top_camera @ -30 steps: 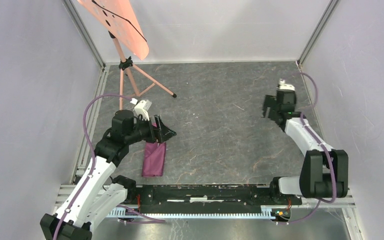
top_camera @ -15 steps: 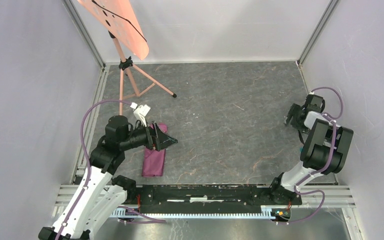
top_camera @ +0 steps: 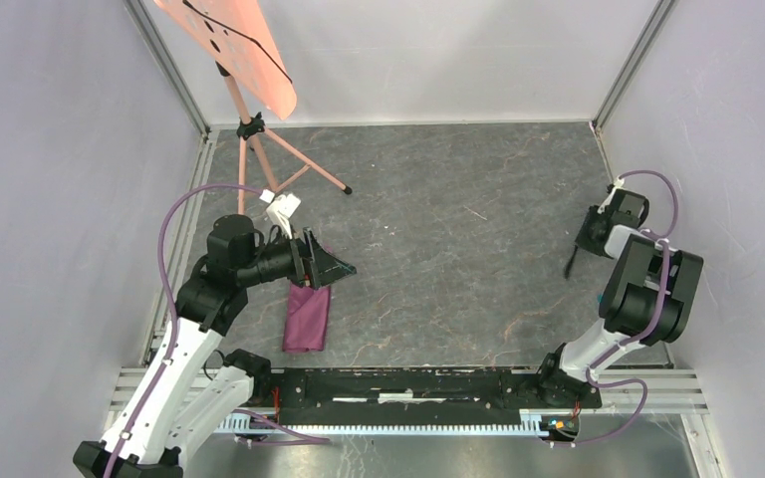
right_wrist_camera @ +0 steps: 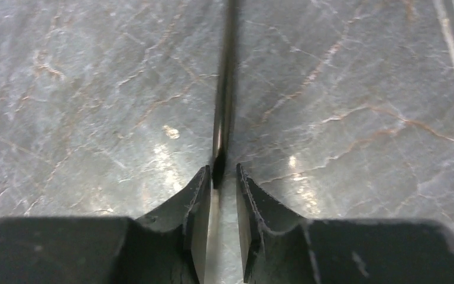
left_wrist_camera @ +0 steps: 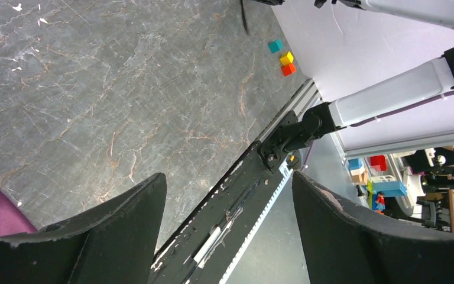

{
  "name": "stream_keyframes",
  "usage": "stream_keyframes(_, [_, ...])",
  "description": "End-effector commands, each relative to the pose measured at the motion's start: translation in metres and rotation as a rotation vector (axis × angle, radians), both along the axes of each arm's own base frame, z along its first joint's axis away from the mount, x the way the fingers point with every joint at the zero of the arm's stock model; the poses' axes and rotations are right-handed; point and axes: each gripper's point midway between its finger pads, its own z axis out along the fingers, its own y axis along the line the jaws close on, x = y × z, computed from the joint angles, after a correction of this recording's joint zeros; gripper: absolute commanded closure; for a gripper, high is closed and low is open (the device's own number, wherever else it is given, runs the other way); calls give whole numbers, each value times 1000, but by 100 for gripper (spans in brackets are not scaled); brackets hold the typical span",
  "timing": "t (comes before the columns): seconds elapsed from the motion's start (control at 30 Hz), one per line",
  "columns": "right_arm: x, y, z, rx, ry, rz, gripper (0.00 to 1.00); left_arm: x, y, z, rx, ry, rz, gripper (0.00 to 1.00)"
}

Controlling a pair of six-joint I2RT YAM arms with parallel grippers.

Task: Fold the napkin into a case and place the utensils inside
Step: Move the knife to the center of the board.

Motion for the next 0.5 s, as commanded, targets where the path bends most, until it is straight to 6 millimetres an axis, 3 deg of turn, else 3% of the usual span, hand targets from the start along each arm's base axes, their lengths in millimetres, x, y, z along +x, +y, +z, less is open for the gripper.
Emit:
stream_keyframes(0.0, [-14,48,-19,100,37,102,75,-5,-2,15,-51,16,7,17])
stream_keyframes(0.13, [-10,101,-26,83,53,269,79,-7,1,10,-55,24,26,17])
stream_keyframes(0.23, [-12,162,-34,65,89,489,82,-9,2,8,-59,29,42,17])
stream_keyframes(0.37, [-34,245,-47,26,163,810,86,-8,5,5,-64,34,69,17])
stream_keyframes(0.47, [-55,293,-50,-41,186,1056,89,-8,5,4,-70,42,77,17])
